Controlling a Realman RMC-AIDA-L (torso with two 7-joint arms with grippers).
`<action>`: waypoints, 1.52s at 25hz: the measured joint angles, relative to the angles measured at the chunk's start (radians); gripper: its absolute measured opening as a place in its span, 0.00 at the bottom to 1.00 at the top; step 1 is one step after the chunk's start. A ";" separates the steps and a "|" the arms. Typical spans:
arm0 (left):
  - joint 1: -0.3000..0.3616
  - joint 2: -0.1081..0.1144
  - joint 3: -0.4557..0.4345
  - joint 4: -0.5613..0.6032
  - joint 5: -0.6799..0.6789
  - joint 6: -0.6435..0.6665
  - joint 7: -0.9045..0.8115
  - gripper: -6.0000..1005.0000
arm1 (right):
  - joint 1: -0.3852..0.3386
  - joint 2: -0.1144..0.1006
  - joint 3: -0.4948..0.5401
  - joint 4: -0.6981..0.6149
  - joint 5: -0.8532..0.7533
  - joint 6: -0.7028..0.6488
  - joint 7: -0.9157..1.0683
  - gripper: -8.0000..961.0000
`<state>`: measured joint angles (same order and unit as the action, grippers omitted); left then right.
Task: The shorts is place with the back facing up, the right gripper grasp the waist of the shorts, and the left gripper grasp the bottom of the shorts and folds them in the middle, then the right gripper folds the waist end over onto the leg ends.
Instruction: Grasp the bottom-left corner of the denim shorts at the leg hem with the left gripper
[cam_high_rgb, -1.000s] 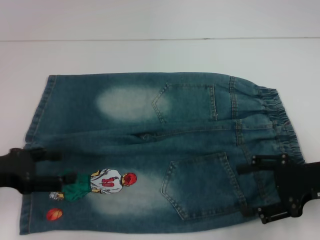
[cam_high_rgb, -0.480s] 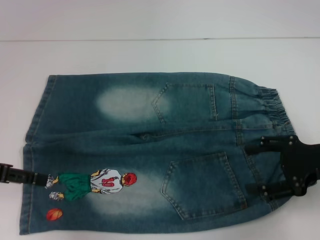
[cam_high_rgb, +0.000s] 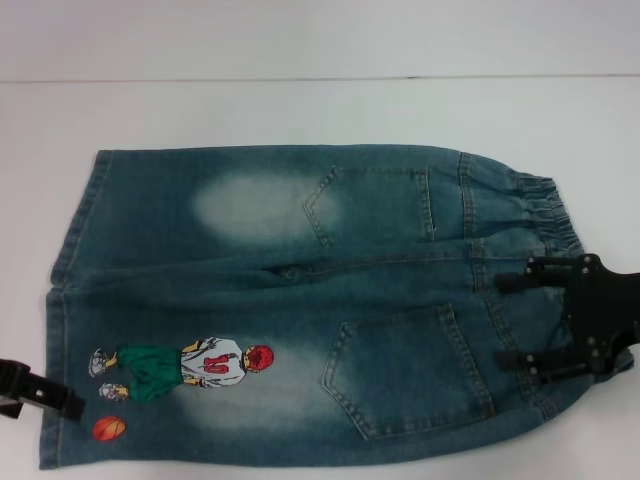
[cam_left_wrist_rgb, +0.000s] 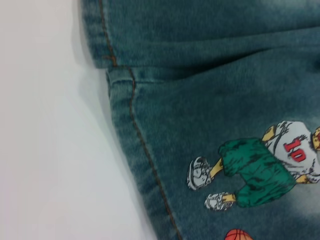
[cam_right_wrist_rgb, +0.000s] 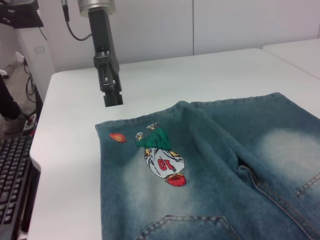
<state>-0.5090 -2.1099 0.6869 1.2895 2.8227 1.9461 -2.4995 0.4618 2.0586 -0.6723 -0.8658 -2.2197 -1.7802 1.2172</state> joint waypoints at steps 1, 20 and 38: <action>0.001 -0.004 0.006 0.004 0.005 0.000 -0.005 0.89 | 0.000 0.000 0.000 -0.003 0.000 0.003 0.000 0.95; 0.021 -0.033 0.033 -0.029 0.034 0.000 -0.053 0.89 | 0.000 0.000 -0.006 -0.018 -0.003 0.020 0.000 0.95; 0.022 -0.030 0.057 -0.068 0.034 -0.050 -0.062 0.89 | -0.005 0.000 -0.009 -0.019 -0.012 0.019 -0.001 0.95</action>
<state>-0.4874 -2.1395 0.7437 1.2213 2.8562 1.8960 -2.5614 0.4568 2.0586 -0.6811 -0.8851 -2.2319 -1.7610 1.2164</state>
